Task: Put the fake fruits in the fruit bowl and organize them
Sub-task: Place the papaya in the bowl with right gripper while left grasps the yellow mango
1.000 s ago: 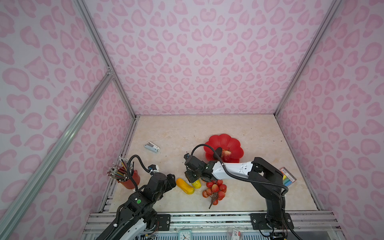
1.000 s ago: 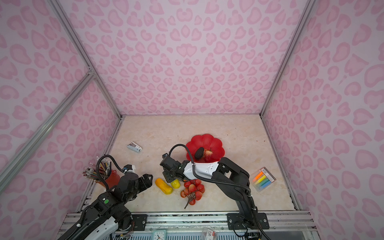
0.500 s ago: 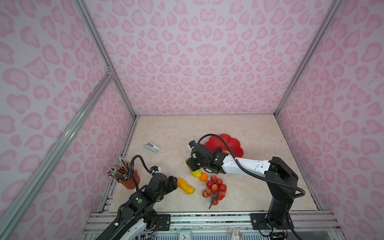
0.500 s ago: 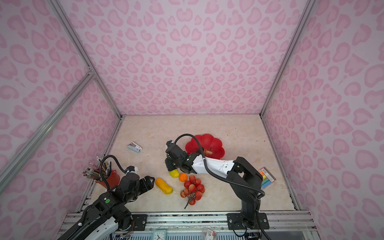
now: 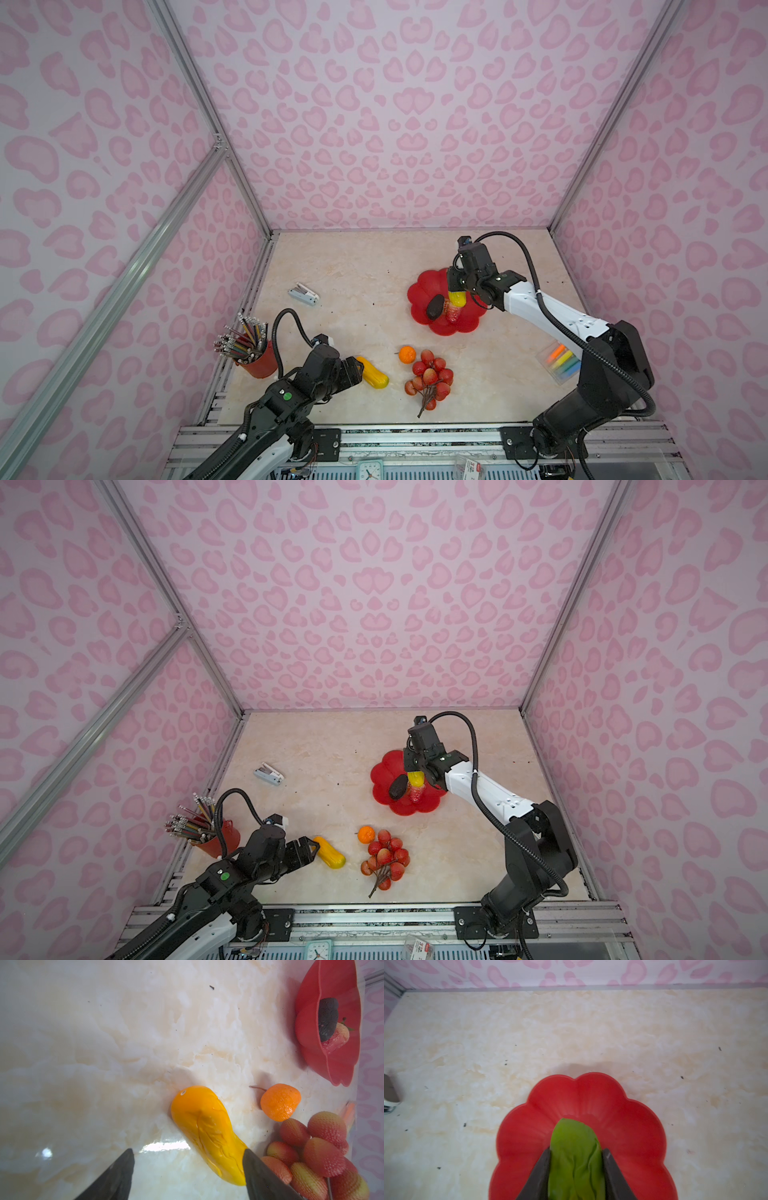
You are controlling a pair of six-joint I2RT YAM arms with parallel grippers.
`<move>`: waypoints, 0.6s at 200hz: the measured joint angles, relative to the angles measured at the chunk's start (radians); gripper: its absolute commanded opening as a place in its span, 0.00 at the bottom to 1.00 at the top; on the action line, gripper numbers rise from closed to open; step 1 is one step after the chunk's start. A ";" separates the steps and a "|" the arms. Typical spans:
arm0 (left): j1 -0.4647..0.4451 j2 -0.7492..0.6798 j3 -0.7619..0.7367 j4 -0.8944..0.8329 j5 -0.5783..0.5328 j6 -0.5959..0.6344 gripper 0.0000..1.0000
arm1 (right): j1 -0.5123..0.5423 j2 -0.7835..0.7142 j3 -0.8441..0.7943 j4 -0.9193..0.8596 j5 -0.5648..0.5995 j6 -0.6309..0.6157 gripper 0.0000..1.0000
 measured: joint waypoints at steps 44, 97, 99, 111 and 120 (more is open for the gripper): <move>-0.023 0.085 0.001 0.061 0.027 -0.004 0.82 | -0.067 0.002 -0.122 0.042 0.015 0.054 0.29; -0.052 0.133 0.005 0.125 0.033 -0.022 0.82 | -0.097 0.074 -0.155 0.129 0.033 0.110 0.33; -0.053 0.134 0.005 0.127 0.033 -0.023 0.82 | -0.098 0.078 -0.156 0.132 0.033 0.112 0.34; -0.056 0.144 0.005 0.134 0.033 -0.027 0.82 | -0.100 0.098 -0.156 0.150 0.033 0.130 0.38; -0.056 0.153 0.004 0.142 0.033 -0.031 0.82 | -0.100 0.113 -0.156 0.159 0.033 0.135 0.41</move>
